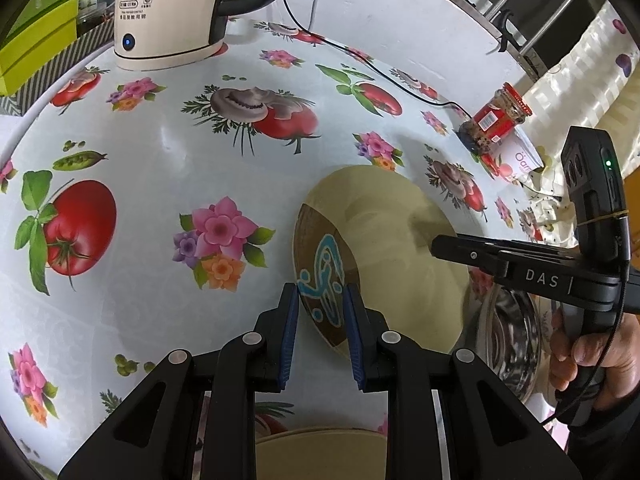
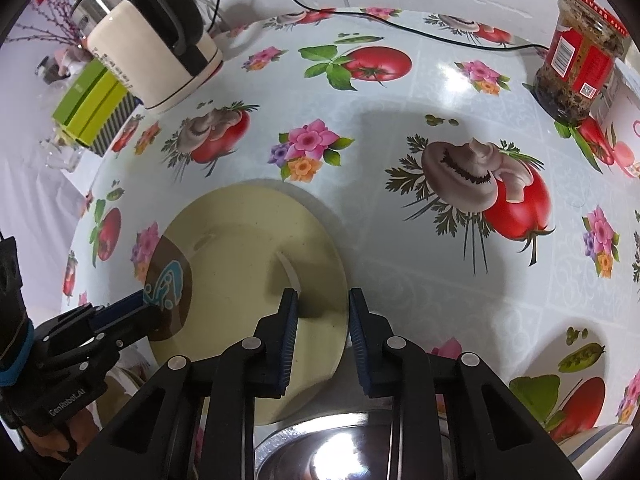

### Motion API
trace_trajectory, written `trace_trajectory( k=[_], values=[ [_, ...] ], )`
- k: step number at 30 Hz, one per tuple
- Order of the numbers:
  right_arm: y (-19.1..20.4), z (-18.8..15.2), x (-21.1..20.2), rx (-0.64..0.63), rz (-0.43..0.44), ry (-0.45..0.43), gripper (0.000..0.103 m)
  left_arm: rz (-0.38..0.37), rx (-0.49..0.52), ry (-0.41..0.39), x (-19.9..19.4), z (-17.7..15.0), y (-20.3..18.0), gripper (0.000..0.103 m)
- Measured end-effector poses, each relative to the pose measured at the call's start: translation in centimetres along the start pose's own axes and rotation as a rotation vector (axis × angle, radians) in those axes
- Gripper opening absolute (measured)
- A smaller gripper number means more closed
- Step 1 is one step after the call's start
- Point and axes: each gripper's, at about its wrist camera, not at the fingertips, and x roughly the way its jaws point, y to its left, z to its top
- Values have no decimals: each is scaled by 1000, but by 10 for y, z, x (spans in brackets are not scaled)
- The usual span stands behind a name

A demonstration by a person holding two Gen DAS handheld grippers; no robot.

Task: Organize plates and bowls
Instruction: 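Grasp the next beige plate rim with the left tool and lift it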

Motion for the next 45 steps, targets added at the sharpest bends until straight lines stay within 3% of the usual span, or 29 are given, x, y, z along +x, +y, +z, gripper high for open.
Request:
trace_trajectory(
  k=[27, 45],
  values=[
    [35, 10, -17, -61, 14, -37, 24, 49, -21, -63, -35, 1, 11, 24],
    [69, -15, -37, -104, 33, -45, 24, 75, -40, -98, -73, -25, 20, 24]
  ],
)
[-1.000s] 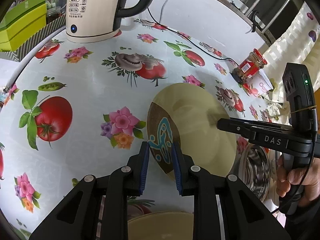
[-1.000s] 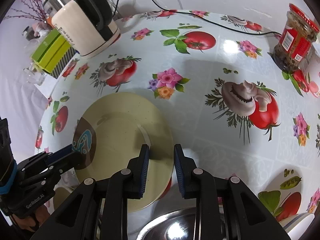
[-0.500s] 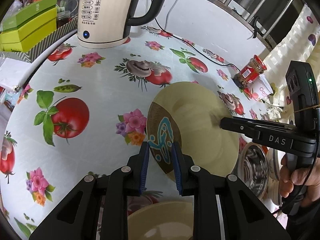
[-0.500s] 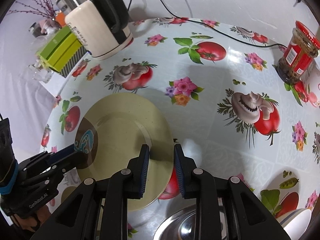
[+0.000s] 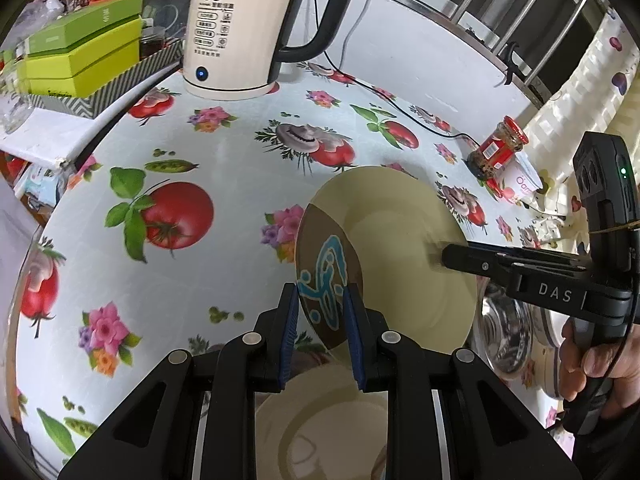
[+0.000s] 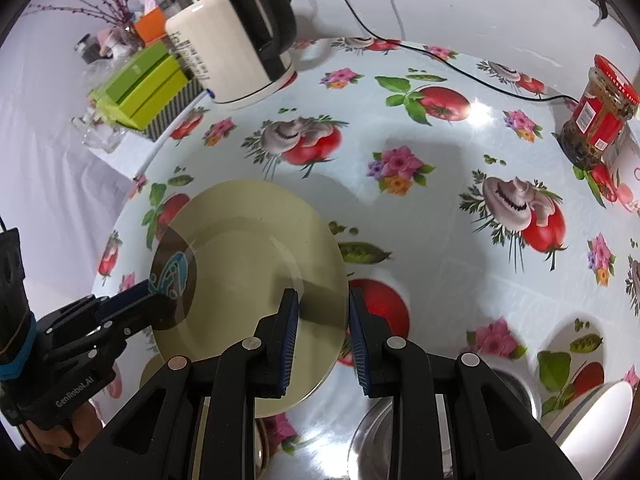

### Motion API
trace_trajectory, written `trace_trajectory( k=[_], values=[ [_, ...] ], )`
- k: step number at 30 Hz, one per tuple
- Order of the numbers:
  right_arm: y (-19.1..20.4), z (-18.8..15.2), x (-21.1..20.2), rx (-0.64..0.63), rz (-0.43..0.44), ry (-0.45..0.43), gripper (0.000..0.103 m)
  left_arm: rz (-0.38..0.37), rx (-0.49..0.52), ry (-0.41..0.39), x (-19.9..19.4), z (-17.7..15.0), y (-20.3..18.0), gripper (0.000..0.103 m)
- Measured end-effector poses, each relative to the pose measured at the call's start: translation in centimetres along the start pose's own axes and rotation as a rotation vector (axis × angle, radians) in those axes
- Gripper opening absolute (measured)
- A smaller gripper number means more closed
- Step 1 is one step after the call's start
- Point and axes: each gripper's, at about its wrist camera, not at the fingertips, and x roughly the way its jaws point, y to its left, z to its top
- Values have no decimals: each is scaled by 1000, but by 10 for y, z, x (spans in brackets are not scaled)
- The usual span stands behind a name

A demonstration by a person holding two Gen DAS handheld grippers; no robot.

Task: Organize plates and bowls
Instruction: 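Grasp the next beige plate rim with the left tool and lift it, then carry the held beige plate with the left tool toward the plate stack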

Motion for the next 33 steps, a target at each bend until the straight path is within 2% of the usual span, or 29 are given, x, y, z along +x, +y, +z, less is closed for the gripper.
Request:
trace_trajectory(
  k=[33],
  values=[
    [40, -72, 2, -25, 33, 65, 24, 34, -41, 28, -31, -63, 21, 24]
  ],
)
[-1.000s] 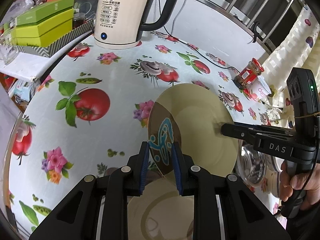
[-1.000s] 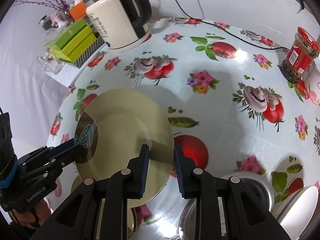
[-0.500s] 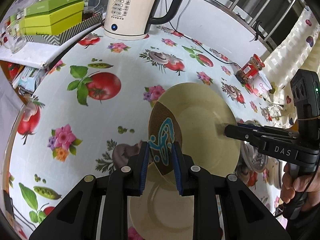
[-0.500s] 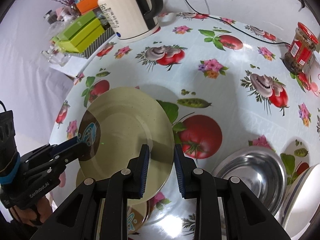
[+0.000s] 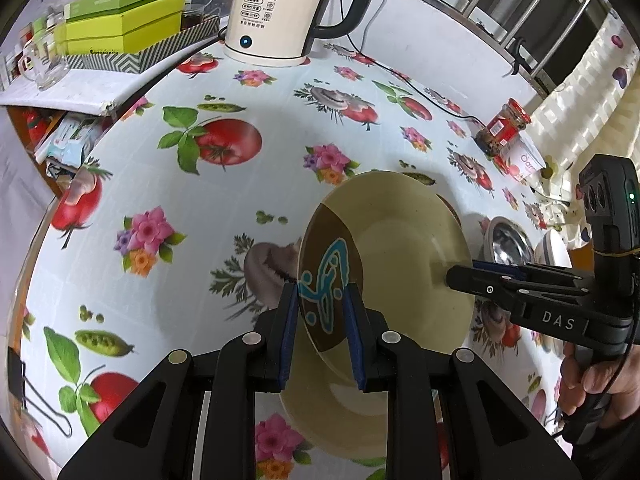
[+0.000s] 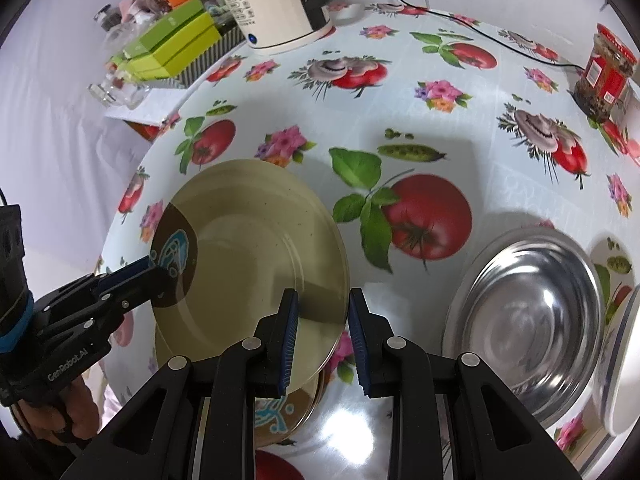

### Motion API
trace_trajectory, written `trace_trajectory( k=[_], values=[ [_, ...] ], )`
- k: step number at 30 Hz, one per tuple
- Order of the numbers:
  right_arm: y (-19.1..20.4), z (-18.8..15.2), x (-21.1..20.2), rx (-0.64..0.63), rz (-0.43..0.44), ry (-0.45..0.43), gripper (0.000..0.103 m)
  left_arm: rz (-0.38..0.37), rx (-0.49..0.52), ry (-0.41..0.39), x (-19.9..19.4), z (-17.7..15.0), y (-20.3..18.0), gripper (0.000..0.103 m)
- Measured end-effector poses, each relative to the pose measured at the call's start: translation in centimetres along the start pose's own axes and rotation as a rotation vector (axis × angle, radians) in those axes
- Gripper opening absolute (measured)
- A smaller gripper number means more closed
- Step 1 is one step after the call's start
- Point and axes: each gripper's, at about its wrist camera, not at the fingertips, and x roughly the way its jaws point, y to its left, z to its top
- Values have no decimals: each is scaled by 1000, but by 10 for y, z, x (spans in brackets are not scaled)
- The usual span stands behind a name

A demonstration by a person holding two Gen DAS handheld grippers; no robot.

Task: Organize plates and bowls
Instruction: 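Carry the held beige plate with the left tool toward the plate stack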

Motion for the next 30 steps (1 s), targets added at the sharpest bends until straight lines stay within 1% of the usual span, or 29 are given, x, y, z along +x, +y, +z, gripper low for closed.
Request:
trace_trajectory(
  k=[14, 26, 30],
  values=[
    [12, -24, 1, -17, 1, 22, 24, 11, -8, 15, -8, -23, 3, 24],
    [12, -33, -1, -16, 7, 26, 24, 6, 1, 21, -15, -33, 0, 24],
    [14, -41, -2, -23, 5, 26, 24, 5, 1, 24, -17, -37, 0, 24]
  ],
)
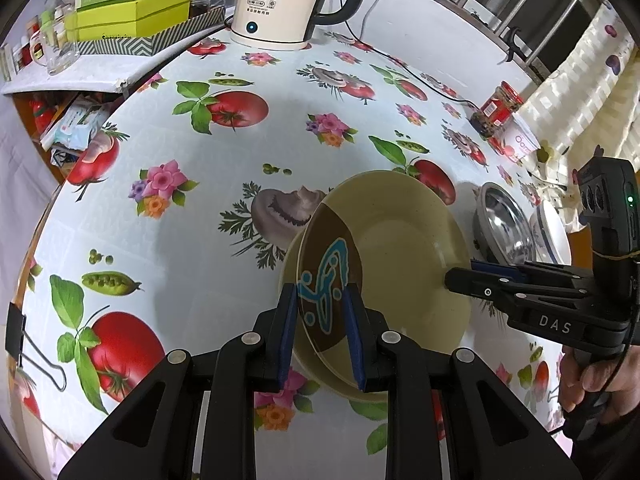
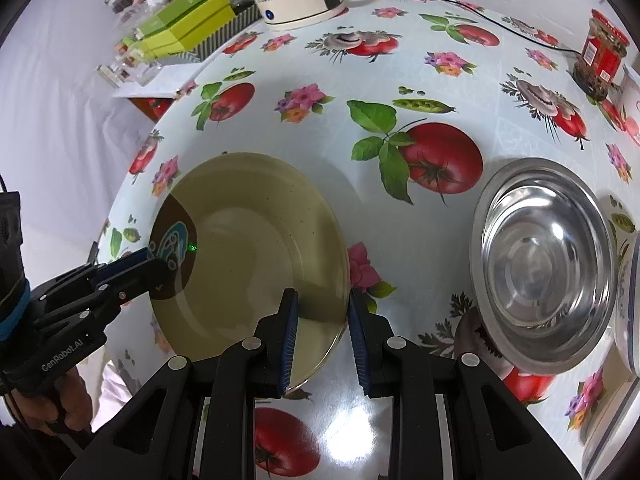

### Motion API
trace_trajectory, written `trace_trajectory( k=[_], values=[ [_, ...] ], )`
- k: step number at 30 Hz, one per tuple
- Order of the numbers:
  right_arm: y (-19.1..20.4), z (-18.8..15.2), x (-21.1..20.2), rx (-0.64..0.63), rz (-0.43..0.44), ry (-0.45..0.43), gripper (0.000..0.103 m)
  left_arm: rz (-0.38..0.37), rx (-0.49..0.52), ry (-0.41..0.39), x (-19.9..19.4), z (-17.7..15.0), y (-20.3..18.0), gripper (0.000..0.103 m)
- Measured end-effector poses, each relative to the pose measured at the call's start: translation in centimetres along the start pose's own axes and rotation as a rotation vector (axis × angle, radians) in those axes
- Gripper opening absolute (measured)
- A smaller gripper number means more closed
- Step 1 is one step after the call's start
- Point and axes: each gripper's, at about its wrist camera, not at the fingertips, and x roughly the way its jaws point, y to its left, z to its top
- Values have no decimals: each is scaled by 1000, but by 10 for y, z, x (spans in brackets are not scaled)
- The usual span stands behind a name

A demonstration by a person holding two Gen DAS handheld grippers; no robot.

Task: Organize plates and bowls
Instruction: 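Carry the held beige plate with the left tool toward the plate stack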

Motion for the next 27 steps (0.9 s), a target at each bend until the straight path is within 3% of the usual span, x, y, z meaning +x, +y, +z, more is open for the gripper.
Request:
trace_trajectory(
  k=[14, 27],
  values=[
    [8, -8, 2, -30, -21, -2, 25, -6, -13, 29, 6, -9, 6, 24],
    [4, -14, 0, -23, -2, -44, 28, -8, 7, -1, 3, -9, 7, 24]
  ],
)
